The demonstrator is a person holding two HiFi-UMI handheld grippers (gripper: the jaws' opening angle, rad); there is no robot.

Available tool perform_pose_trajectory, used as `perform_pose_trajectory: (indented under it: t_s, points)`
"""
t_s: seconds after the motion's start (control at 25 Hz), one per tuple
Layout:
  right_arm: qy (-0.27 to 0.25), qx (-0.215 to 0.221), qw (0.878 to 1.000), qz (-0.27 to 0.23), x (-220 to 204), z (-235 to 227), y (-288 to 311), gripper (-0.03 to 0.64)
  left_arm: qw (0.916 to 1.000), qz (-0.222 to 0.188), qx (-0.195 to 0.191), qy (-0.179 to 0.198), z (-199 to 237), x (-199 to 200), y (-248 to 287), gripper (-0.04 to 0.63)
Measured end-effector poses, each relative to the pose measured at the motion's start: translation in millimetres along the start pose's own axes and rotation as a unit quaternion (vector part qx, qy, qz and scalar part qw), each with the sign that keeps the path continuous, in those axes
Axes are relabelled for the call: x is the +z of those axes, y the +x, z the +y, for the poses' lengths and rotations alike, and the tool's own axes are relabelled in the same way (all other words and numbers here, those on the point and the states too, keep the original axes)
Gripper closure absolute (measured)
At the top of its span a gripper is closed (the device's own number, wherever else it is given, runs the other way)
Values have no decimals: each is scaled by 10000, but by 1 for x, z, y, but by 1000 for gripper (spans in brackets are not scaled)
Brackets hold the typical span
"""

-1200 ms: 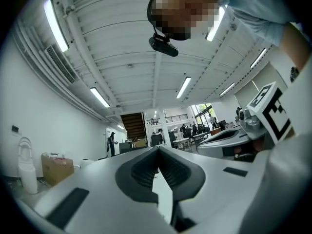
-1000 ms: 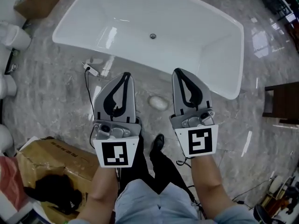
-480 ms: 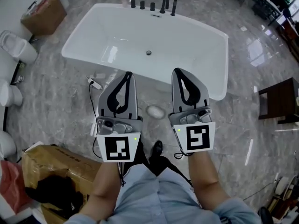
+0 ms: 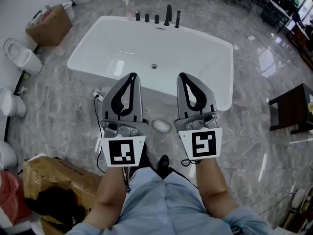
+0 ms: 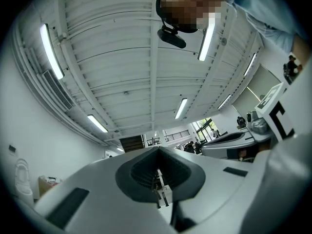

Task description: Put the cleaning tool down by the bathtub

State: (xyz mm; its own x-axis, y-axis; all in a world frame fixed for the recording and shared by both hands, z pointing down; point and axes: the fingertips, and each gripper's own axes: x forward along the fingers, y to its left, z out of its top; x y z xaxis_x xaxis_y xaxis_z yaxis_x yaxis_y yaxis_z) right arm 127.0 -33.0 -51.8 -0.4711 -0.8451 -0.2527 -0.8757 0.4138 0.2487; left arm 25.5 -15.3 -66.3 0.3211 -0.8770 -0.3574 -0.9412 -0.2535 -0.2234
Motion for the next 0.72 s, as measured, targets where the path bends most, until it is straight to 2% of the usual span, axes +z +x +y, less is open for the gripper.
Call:
perform_pose_trajectory:
  t_s: [0.32,0.72]
  points:
    - [2,-50,9999,-146,13,-10,-8,604,9998,-128,-11,120,-7,16,4,580]
    - [31,-79,9998,-193,16,-18,-13,604,9998,-88,-83,171,-18,20,8,580]
